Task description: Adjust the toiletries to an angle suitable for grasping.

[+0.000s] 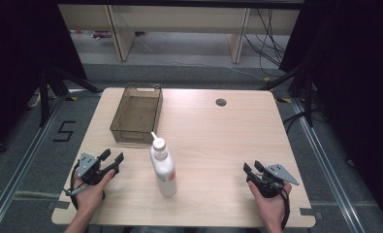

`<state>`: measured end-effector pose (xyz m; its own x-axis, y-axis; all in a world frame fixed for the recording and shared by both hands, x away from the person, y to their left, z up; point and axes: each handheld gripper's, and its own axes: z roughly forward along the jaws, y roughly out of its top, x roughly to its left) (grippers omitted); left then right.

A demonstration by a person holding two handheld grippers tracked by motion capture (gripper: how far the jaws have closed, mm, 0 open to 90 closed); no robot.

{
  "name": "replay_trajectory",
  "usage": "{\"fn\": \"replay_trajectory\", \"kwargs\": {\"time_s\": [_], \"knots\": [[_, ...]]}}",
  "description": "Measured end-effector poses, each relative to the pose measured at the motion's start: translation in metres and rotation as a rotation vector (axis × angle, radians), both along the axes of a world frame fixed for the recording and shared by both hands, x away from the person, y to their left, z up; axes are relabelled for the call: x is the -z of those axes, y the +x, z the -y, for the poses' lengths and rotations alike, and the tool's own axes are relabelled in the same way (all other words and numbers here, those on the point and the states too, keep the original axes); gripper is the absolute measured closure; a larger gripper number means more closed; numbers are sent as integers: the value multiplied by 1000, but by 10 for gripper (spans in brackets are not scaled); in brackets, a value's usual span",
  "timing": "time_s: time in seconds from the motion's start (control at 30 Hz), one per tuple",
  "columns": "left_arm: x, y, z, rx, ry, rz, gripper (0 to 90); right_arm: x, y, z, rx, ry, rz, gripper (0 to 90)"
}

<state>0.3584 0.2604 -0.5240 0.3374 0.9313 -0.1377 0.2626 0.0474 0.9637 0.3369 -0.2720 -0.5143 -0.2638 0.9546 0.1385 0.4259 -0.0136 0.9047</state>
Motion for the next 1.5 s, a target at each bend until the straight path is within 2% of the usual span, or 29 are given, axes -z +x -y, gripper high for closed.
{"fn": "replay_trajectory", "kwargs": {"time_s": [0.13, 0.17, 0.2, 0.23, 0.27, 0.3, 0.33, 0.37, 0.4, 0.43, 0.47, 0.5, 0.57, 0.6, 0.63, 0.7, 0.83, 0.93, 1.0, 1.07, 1.13, 1.23, 1.4, 1.47, 1.5], "knots": [[-3, -6, 5, 38, 11, 9, 479, 0, 0, 0, -2, 2, -6, 522], [-7, -13, 9, 82, 26, 15, 556, 0, 0, 0, -9, 13, 1, 522], [-7, -13, 9, 82, 26, 15, 601, 0, 0, 0, -9, 13, 1, 522], [-9, -18, 12, 110, 45, 14, 601, 0, 0, 0, -8, 11, -1, 522], [-10, -21, 14, 132, 54, 20, 651, 0, 0, -1, -12, 29, -9, 523], [-11, -26, 18, 159, 71, 14, 693, 0, 0, -1, -12, 27, -9, 523], [-12, -29, 20, 179, 74, 17, 772, 0, 0, -1, -12, 18, -20, 523], [-14, -36, 25, 222, 77, 15, 809, 0, 0, -1, -12, 17, -19, 523], [-14, -36, 25, 222, 77, 15, 841, 0, 0, -1, -12, 17, -19, 523], [-14, -38, 27, 243, 64, 22, 841, 0, 0, -1, -16, 20, -18, 523], [-15, -41, 29, 257, 68, 19, 873, 0, 0, -1, -16, 20, -18, 522], [-16, -44, 34, 317, 59, 33, 896, 0, 0, -1, -16, 20, -18, 522], [-17, -48, 37, 336, 54, 21, 897, -1, 0, -1, -14, 25, -24, 523], [-17, -50, 41, 366, 39, 26, 898, 0, 1, -1, -7, 14, -23, 523], [-20, -58, 50, 391, 37, 7, 898, 0, 0, -1, -11, 19, -24, 523], [-21, -60, 54, 408, 38, -1, 898, -1, 0, -1, -14, 26, -27, 523], [-25, -65, 71, 477, 27, 20, 898, 0, 0, -1, 4, 5, -25, 522], [-28, -67, 80, 488, 38, 15, 898, 0, 0, -1, -3, 13, -25, 523], [-27, -67, 84, 503, 25, 24, 898, 0, 1, -1, -11, 15, -20, 523], [-28, -68, 87, 503, 38, 15, 898, 0, 1, -1, -3, 11, -27, 522], [-28, -68, 92, 522, 27, 24, 898, -1, -1, -1, -4, 17, -31, 522], [-30, -69, 93, 521, 42, 15, 898, -1, 0, -1, -9, 14, -30, 522], [-31, -69, 96, 530, 39, 11, 898, 0, 0, -2, -2, 5, -28, 522], [-32, -67, 100, 550, 35, 23, 898, 1, 1, -2, -1, 15, -11, 522], [-33, -67, 102, 550, 48, 15, 898, 1, 1, -2, -4, 16, -8, 522]]}}
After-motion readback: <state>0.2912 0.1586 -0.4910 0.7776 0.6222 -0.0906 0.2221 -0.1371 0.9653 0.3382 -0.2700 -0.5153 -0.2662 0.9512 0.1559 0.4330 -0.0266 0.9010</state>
